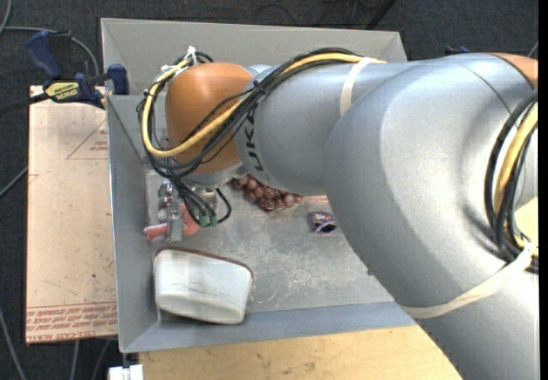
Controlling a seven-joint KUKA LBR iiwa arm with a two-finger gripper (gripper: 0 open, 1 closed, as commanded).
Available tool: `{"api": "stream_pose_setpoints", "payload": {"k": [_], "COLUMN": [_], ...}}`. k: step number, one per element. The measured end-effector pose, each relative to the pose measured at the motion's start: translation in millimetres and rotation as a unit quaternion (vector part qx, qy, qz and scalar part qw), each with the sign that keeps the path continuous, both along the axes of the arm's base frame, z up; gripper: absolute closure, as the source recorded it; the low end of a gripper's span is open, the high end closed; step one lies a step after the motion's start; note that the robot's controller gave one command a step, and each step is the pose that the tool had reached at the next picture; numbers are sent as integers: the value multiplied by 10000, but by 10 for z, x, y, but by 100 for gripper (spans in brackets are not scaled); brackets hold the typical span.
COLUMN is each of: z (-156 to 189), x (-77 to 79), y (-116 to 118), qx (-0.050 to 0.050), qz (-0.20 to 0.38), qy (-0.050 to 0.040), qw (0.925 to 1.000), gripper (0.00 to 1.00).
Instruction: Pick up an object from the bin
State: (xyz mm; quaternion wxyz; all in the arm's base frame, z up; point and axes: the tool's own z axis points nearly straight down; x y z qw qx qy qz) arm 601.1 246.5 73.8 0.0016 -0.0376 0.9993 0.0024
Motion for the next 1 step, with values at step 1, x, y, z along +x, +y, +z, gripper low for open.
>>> {"api": "stream_pose_setpoints", "payload": {"k": [1], "z": [131], "x": [-2], "y": [0], "qx": [1], "qz": [-2], "qy": [2], "qw": [10000], "gripper": [100]}}
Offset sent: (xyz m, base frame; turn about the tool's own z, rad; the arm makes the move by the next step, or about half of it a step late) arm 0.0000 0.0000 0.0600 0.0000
